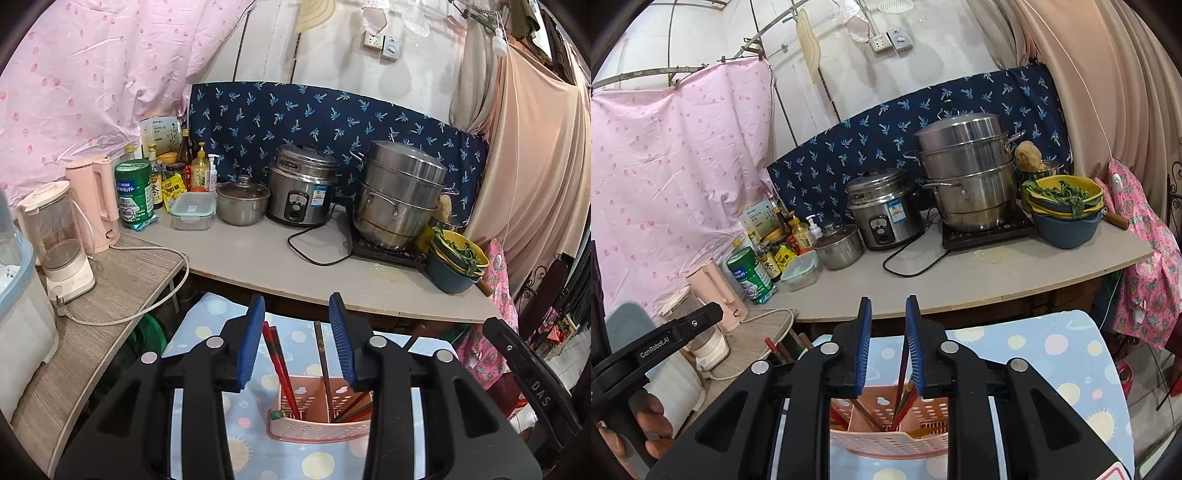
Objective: Organize utensils
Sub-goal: 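Open both tools to drop the red chopsticks into the pink basket, then move both open tools back down to the last two dark-red chopsticks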
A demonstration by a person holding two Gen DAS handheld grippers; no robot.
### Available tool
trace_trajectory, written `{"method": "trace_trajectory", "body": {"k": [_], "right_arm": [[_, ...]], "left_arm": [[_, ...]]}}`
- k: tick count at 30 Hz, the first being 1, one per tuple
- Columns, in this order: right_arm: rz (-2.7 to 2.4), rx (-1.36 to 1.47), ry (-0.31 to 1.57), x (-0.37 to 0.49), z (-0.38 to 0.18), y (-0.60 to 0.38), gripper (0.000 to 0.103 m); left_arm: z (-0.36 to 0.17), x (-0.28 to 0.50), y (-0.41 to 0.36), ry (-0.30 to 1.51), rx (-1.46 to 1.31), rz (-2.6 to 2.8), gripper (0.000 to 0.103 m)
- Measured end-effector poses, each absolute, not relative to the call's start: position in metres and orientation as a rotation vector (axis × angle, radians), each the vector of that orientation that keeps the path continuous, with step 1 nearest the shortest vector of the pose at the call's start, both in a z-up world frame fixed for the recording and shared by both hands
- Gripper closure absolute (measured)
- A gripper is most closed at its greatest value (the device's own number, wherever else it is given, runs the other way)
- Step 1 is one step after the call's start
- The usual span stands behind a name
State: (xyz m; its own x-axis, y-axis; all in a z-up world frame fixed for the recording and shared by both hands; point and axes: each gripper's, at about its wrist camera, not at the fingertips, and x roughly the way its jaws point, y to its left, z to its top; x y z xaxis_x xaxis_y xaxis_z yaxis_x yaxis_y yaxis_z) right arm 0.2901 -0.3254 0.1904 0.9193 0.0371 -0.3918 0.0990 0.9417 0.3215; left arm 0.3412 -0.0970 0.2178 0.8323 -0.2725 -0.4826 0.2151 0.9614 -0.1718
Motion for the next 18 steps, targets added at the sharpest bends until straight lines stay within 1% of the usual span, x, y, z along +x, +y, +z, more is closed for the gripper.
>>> {"method": "trace_trajectory", "body": {"k": [2, 4, 6, 8, 12, 18], "right_arm": [[-0.028, 0.339, 0.401, 0.284, 0.194, -0.323, 0.081], [-0.021, 0.337, 0.397, 0.276, 0.197, -0.320, 0.076], [-0.021, 0.327, 0.394, 0.268, 0.200, -0.317, 0.075], [-0.017, 0.316, 0.393, 0.258, 0.202, -0.313, 0.074], [-0.005, 0.309, 0.395, 0.239, 0.202, -0.306, 0.068], [0.002, 0.290, 0.417, 0.205, 0.193, -0.294, 0.066]], "left_arm": [[0.220, 0.334, -0.098, 0.522, -0.094, -0.245, 0.067], [0.221, 0.327, -0.097, 0.514, -0.083, -0.240, 0.060], [0.223, 0.317, -0.097, 0.506, -0.070, -0.230, 0.056], [0.224, 0.307, -0.097, 0.501, -0.058, -0.228, 0.056], [0.224, 0.287, -0.095, 0.500, -0.033, -0.221, 0.055], [0.216, 0.260, -0.089, 0.519, -0.009, -0.215, 0.051]]}}
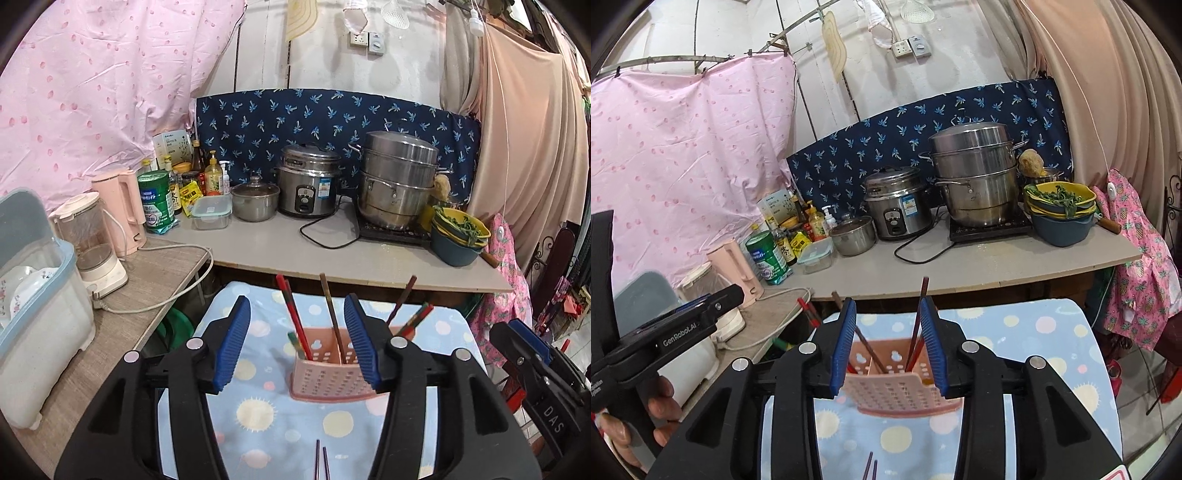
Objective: Organize utensils
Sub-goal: 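Move both open tools back down to the last two dark-red chopsticks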
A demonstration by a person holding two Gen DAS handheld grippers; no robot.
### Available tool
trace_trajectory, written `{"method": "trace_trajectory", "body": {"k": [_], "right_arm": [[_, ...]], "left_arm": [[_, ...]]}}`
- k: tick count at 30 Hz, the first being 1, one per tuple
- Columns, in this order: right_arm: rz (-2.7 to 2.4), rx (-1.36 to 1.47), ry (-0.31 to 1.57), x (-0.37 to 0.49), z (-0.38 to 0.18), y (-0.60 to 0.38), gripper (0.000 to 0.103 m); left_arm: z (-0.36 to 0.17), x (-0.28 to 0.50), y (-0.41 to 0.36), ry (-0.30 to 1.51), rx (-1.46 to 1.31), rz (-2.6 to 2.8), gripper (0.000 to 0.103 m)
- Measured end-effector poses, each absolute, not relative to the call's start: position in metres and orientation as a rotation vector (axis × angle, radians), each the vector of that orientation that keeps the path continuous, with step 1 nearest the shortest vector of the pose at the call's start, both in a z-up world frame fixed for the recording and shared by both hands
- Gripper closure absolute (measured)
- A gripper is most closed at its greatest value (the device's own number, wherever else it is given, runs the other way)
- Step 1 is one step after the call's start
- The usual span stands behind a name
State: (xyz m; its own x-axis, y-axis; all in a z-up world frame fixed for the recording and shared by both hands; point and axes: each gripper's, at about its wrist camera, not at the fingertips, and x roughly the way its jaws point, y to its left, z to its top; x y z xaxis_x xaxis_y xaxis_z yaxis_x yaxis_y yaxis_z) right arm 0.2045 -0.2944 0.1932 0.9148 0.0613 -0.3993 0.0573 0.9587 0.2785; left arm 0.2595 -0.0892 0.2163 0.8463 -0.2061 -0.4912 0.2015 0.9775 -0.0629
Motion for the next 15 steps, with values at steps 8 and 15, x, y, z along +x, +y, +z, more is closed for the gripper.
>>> {"method": "trace_trajectory", "body": {"k": [8, 15], "right_arm": [[0.005, 0.294, 0.476, 0.159, 0.164, -0.283, 0.066], [-0.009, 0.285, 0.535, 0.130, 0.133, -0.273, 0.066]], "left_arm": [[0.185, 0.224, -0.081, 0.578, 0.024, -0.206, 0.051], [0.148, 0.198, -0.072, 0.645, 0.050, -0.196, 0.051]]}}
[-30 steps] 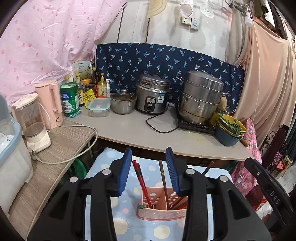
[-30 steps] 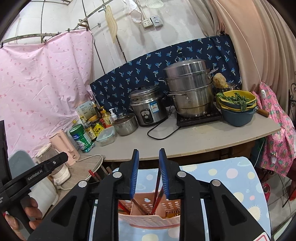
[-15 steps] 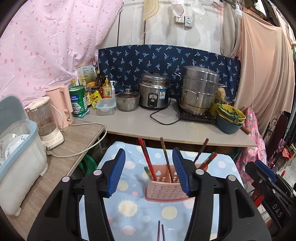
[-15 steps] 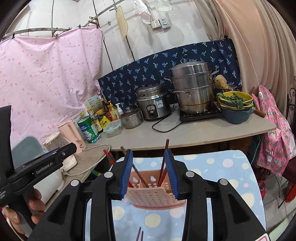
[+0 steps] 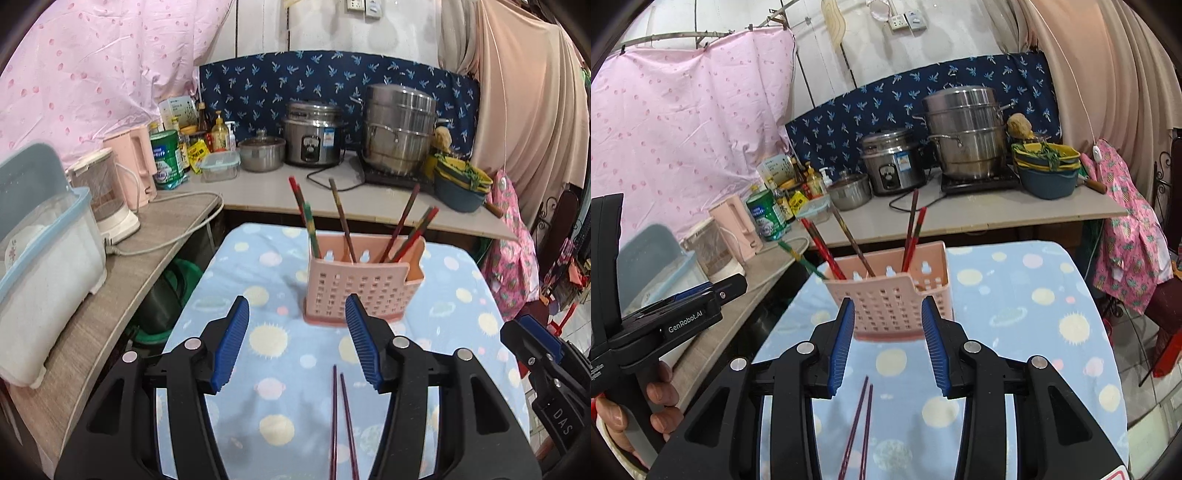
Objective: Organize utensils
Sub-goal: 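Move both open tools back down to the last two dark-red chopsticks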
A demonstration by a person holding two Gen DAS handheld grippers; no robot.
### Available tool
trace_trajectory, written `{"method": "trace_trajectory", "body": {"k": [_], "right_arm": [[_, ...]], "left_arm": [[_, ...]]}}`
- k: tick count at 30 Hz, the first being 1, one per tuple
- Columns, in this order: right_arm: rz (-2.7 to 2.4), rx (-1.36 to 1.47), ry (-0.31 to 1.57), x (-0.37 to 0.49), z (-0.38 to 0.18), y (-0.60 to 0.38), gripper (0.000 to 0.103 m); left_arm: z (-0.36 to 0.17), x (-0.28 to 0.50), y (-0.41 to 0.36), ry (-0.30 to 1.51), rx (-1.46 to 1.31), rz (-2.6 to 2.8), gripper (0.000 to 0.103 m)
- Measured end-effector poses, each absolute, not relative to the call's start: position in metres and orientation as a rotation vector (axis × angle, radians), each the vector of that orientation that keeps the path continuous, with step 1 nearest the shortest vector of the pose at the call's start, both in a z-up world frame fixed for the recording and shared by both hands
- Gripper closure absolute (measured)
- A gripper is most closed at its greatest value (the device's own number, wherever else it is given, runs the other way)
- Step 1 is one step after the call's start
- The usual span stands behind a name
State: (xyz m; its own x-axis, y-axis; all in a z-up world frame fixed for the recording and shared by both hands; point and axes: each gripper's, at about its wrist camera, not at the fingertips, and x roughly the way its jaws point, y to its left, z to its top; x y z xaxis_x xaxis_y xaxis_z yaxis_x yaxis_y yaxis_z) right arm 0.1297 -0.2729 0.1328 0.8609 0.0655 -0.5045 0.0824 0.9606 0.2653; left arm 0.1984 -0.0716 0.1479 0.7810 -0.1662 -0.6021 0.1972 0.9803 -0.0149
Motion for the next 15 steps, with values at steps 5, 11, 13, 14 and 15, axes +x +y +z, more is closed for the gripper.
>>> {"method": "trace_trajectory", "body": {"k": [5, 11, 13, 14, 15], "right_arm": [[-0.008, 0.271, 0.575, 0.114, 0.115, -0.264, 0.066], [0.003, 0.260, 0.629, 0.094, 0.089, -0.252, 0.066], [0.010, 0.263, 0.653, 0.088, 0.080, -0.249, 0.066], [0.014, 0.261, 0.669, 0.084, 0.073, -0.246, 0.066], [0.016, 0.258, 0.681, 0.081, 0.068, -0.244, 0.066]], "left_arm": [[0.125, 0.183, -0.069, 0.688, 0.067, -0.190, 0.051], [0.096, 0.164, -0.059, 0.742, 0.073, -0.179, 0.051], [0.087, 0.158, -0.055, 0.763, 0.075, -0.176, 0.051], [0.082, 0.155, -0.053, 0.772, 0.076, -0.175, 0.051], [0.077, 0.152, -0.051, 0.783, 0.077, -0.174, 0.051]]}}
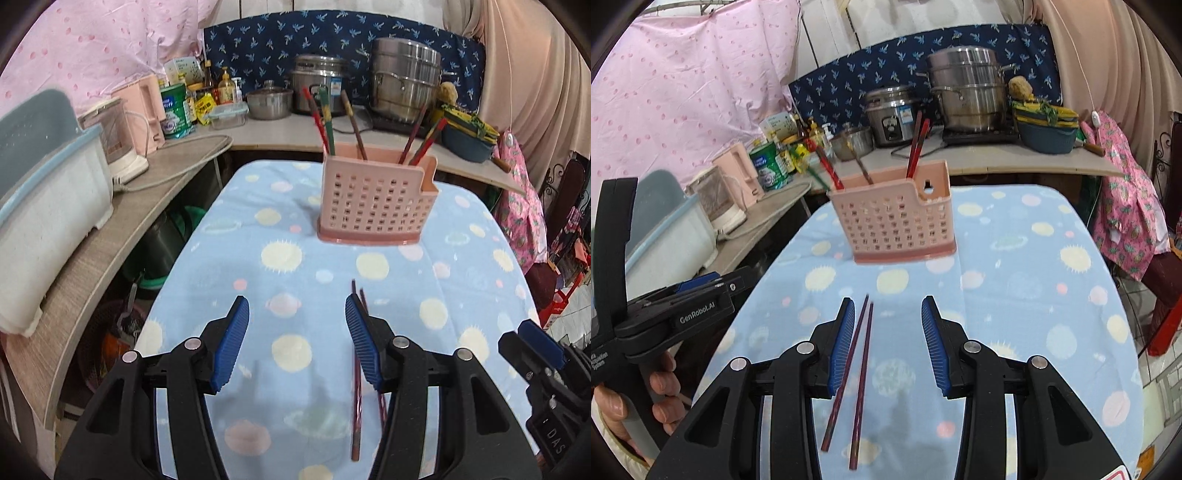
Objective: Organize utensils
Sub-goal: 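Move both open tools back down to the last two dark-red chopsticks, then close the right tool on a dark-red chopstick while the left tool grasps the other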
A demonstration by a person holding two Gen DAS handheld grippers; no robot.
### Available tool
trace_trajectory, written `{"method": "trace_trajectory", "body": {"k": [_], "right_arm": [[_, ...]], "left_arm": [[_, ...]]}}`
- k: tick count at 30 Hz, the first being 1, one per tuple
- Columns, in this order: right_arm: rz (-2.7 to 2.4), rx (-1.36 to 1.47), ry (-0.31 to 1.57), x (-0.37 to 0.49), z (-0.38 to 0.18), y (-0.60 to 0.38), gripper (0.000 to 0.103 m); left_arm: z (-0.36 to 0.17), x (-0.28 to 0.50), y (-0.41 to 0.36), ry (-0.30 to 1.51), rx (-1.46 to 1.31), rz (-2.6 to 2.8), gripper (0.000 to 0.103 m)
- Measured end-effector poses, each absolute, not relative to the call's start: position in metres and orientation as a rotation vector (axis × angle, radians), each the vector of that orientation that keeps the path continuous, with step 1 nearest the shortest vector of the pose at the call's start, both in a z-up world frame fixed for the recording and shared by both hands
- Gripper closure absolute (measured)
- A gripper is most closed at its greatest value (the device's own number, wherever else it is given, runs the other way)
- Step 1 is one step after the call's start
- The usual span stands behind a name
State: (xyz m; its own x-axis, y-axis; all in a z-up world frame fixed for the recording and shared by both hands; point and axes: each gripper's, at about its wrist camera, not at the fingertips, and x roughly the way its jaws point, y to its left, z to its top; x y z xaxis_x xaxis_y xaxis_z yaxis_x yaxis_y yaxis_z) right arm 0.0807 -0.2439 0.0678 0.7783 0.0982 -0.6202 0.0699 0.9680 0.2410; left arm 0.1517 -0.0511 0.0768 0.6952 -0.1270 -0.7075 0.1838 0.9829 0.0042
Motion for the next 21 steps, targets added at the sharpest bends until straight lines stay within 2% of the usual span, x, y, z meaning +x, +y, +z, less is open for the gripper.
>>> {"method": "trace_trajectory", "body": {"k": [11, 21], "right_arm": [[0.052, 0.249, 0.833, 0.043, -0.001, -0.212, 0.066], [0.085, 0.206, 0.908, 0.034, -0.037, -0.184, 0.066]], "left_arm": [[0.018, 0.117, -0.030, 0.915, 0.074, -0.166, 0.051], [-0.013, 0.097, -0.024, 0.989, 0.100, -0.171, 0.051]]}}
